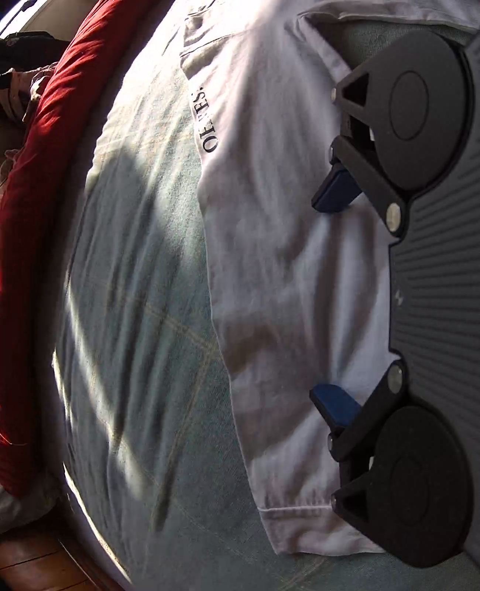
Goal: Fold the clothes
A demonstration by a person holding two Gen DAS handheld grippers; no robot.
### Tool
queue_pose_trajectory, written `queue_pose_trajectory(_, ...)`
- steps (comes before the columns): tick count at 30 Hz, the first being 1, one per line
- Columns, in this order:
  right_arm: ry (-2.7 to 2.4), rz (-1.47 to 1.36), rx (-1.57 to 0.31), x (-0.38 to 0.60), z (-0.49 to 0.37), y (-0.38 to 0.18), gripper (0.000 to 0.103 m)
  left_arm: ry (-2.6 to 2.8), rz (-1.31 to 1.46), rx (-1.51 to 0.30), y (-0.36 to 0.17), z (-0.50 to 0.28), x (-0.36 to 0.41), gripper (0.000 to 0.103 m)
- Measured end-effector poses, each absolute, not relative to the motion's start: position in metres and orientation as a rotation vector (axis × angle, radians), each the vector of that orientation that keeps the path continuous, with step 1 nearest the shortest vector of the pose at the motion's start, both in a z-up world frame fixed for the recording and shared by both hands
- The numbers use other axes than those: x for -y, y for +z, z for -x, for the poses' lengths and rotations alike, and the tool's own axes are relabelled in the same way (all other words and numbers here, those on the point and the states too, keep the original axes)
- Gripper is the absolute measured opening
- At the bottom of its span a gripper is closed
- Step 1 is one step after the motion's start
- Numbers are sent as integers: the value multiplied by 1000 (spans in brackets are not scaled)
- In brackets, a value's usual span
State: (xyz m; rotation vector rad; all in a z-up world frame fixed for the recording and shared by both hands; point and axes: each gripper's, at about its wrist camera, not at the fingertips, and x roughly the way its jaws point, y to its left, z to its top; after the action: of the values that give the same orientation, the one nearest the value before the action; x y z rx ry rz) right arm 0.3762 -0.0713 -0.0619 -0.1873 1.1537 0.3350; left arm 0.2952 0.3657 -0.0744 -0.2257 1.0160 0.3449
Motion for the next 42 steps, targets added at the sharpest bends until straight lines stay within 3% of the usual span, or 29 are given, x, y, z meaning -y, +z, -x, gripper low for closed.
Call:
queue_pose_trajectory(5, 330, 189, -1136, 73, -373, -65, 103, 433, 292, -1015, -68, -252, -388, 101)
queue_pose_trajectory(11, 278, 222, -1121, 64, -369, -65, 103, 336, 127, -922, -41, -272, -367, 101)
queue_pose_trajectory(14, 244, 209, -1109, 56, -367, -53, 103, 328, 74, -985, -56, -280, -365, 101)
queue_pose_trajectory(16, 273, 204, -1061, 44, -364, -39, 103, 364, 120, -1071, -74, -271, -375, 102)
queue_pose_trajectory(21, 383, 242, -986, -7, -370, -23, 103, 400, 240, -988, -59, -243, -392, 101)
queue_pose_trajectory(27, 398, 291, -1109, -67, -366, -58, 103, 421, 225, -936, -38, -229, -397, 101)
queue_pose_trajectory(31, 564, 353, -1125, -95, -329, -53, 103, 402, 212, -923, -36, -232, -396, 101)
queue_pose_trajectory(35, 523, 392, -1060, -88, -324, -37, 103, 384, 202, -914, -35, -235, -393, 101)
queue_pose_trajectory(42, 458, 402, -1164, -79, -324, -59, 103, 365, 199, -936, -37, -231, -375, 101)
